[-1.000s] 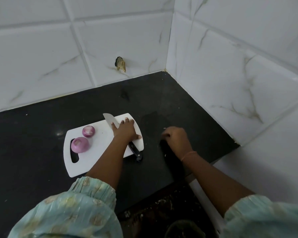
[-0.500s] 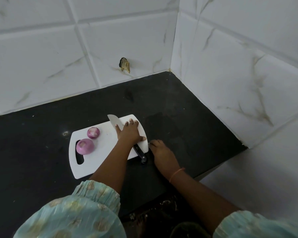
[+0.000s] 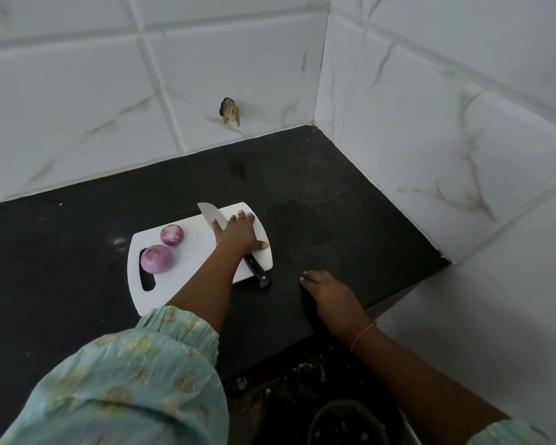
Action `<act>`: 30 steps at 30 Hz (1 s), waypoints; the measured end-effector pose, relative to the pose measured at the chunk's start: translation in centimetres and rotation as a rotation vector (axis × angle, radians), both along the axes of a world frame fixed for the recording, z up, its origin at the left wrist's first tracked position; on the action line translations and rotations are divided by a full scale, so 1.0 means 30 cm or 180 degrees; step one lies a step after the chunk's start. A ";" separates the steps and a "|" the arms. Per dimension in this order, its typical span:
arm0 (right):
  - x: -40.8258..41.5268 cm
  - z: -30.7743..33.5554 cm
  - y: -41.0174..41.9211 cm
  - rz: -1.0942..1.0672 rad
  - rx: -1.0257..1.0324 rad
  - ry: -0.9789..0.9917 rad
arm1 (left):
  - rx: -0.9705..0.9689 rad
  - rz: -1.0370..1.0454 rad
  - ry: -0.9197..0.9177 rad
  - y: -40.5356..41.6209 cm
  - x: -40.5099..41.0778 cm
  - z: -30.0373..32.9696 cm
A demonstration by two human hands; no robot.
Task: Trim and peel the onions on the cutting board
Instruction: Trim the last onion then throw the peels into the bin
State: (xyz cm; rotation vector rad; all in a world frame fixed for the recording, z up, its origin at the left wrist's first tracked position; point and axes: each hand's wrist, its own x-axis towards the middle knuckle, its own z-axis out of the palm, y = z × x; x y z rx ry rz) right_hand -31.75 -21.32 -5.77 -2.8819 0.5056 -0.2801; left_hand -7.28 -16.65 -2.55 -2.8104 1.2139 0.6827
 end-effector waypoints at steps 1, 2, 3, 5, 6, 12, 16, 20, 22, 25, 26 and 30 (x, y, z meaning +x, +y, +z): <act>-0.009 0.000 -0.006 -0.0003 -0.0033 0.0042 | -0.0005 0.0019 -0.0009 0.000 0.001 0.001; -0.014 0.002 -0.010 0.0007 -0.0050 0.0183 | -0.0017 0.0036 -0.0012 0.000 0.001 0.006; -0.022 0.008 -0.013 0.0029 -0.0049 0.0332 | -0.0065 0.0060 -0.0017 0.002 -0.007 0.013; -0.024 0.019 -0.005 0.0009 -0.0091 0.0411 | -0.0231 0.0113 -0.0030 0.006 -0.018 0.029; -0.024 0.026 0.003 -0.0005 -0.0147 0.0387 | -0.0373 0.0159 -0.0019 0.008 -0.025 0.035; -0.067 0.029 0.028 0.0032 -0.0429 0.0077 | -0.1781 0.0285 0.0671 0.028 -0.160 0.073; -0.106 -0.003 0.034 0.0043 -0.0536 -0.0078 | -0.2151 0.0485 0.1436 0.100 -0.312 0.091; -0.124 -0.007 0.046 -0.0074 -0.0338 0.0012 | -0.2194 0.1659 0.3271 0.188 -0.471 0.106; -0.132 -0.002 0.037 -0.0052 -0.0112 0.0212 | -0.1532 0.1613 0.4004 0.250 -0.535 0.090; -0.165 0.007 0.033 -0.0104 0.0602 -0.0184 | -0.0466 0.1154 0.4506 0.331 -0.619 0.005; -0.174 0.020 0.036 -0.0305 0.1085 -0.0490 | -0.0314 0.1129 0.4552 0.342 -0.639 -0.037; -0.224 0.084 0.089 -0.1674 0.4463 -0.1580 | -0.0595 0.1650 0.4630 0.328 -0.705 -0.171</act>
